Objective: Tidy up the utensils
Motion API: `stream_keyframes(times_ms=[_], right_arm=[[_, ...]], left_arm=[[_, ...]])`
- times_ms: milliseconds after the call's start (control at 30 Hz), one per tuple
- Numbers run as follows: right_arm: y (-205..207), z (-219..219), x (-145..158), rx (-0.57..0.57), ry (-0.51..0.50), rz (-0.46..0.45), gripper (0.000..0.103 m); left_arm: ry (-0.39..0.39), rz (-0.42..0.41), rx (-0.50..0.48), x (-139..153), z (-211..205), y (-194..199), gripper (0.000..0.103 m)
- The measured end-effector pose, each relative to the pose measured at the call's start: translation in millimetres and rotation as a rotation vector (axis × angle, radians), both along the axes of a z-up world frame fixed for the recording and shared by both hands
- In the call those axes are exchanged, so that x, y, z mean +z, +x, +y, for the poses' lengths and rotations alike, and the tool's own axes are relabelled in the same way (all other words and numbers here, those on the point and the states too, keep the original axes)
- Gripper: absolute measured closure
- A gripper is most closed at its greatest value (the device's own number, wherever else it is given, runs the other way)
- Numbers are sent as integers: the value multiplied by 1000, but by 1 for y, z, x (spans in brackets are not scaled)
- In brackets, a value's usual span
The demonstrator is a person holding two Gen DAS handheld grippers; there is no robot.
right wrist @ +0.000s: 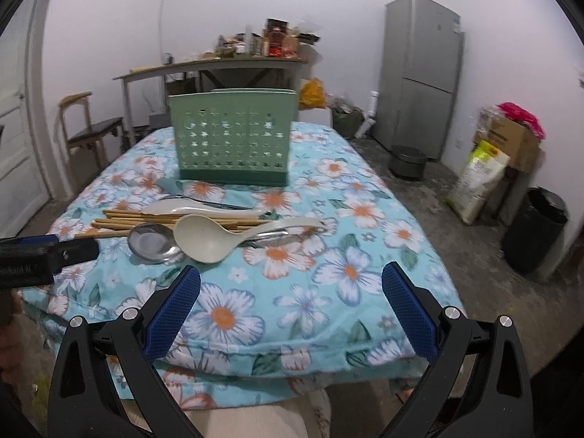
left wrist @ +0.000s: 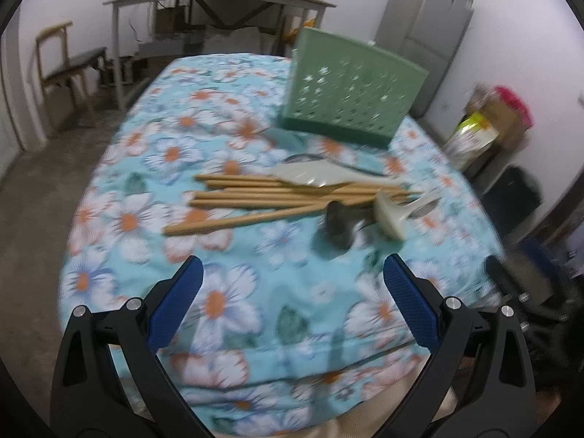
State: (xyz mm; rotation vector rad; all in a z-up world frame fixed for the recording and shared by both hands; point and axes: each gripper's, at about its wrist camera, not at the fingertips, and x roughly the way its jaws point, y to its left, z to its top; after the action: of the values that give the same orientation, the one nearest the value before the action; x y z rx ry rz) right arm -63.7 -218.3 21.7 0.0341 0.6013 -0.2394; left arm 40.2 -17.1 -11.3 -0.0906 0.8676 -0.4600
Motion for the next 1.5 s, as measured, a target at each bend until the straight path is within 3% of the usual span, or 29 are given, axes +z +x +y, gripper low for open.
stream_keyframes(times_ms=[100, 333, 567, 667, 933, 1067, 1333, 1500], right_arm=[[6, -1, -5, 25, 13, -19, 6], [23, -8, -21, 73, 100, 39, 6], [38, -13, -29, 138, 174, 47, 6], [42, -8, -29, 168, 167, 34, 6], [49, 5, -33, 236, 135, 52, 24], [52, 21, -33, 285, 60, 50, 32], [68, 51, -49, 335, -110, 79, 60], [74, 64, -59, 338, -224, 89, 69]], left_arm=[[-17, 24, -4, -3, -6, 9, 7], [-23, -4, -50, -7, -21, 17, 9], [-38, 65, -94, -23, -33, 32, 55], [-46, 89, -86, -29, -34, 38, 66], [-114, 127, -88, -42, -34, 46, 95], [-143, 127, -93, -43, -32, 44, 97], [-185, 144, -86, -45, -27, 44, 98], [-207, 148, -84, -47, -24, 45, 98]])
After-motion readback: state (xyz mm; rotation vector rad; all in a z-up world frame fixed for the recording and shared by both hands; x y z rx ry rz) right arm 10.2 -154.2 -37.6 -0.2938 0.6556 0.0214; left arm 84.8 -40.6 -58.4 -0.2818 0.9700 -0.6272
